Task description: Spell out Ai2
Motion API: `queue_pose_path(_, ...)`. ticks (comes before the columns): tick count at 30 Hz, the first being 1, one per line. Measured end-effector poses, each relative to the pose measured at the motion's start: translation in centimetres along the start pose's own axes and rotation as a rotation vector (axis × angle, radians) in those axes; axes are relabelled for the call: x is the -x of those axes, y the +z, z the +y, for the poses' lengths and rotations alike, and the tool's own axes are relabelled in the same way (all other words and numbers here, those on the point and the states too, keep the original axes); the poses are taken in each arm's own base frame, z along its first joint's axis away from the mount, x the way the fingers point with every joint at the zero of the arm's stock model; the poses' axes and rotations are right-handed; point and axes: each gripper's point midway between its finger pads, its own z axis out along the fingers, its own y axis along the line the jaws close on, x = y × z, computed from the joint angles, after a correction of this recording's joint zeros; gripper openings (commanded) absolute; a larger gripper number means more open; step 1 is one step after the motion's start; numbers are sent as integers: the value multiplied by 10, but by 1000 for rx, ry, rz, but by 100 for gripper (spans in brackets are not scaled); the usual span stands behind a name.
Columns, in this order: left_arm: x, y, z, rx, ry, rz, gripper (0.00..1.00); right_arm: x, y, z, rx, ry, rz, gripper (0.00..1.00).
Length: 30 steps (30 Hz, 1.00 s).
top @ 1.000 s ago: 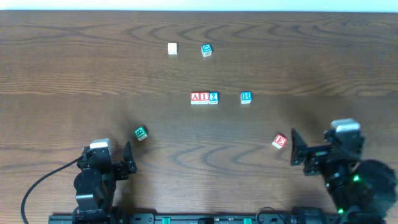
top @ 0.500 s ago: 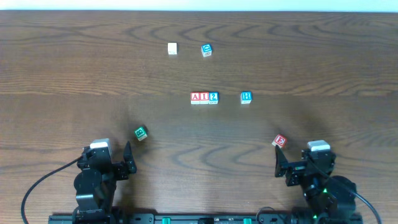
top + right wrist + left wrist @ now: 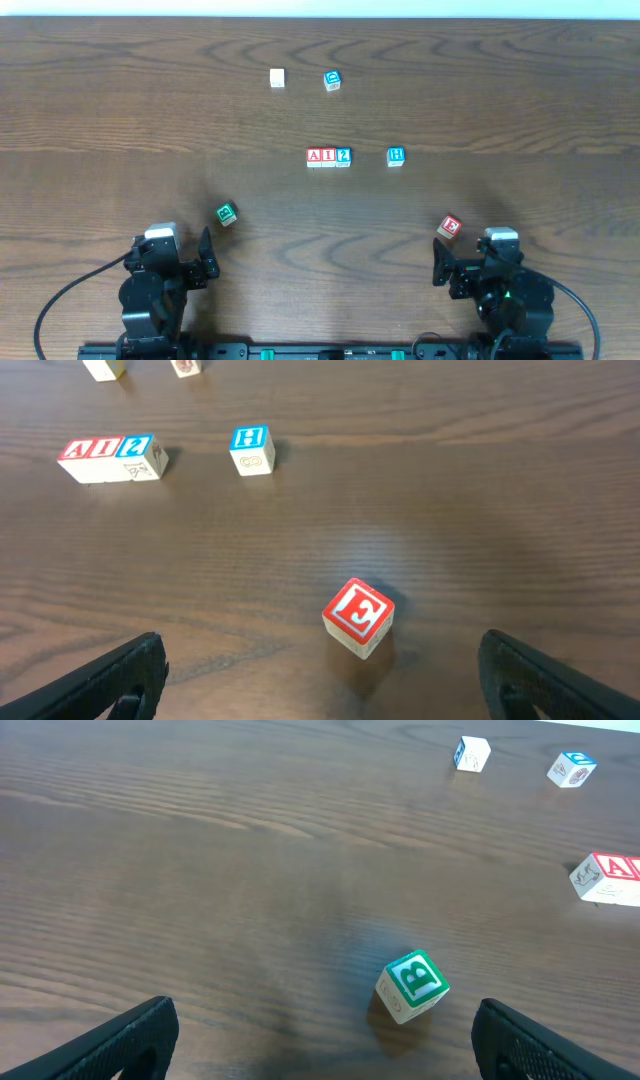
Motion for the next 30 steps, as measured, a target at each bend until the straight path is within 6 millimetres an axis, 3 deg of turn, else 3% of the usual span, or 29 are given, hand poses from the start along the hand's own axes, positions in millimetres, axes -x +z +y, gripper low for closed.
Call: queue_pose_path(30, 0, 0, 0, 0, 0, 0, 95, 0, 0, 0, 0, 14, 0, 99)
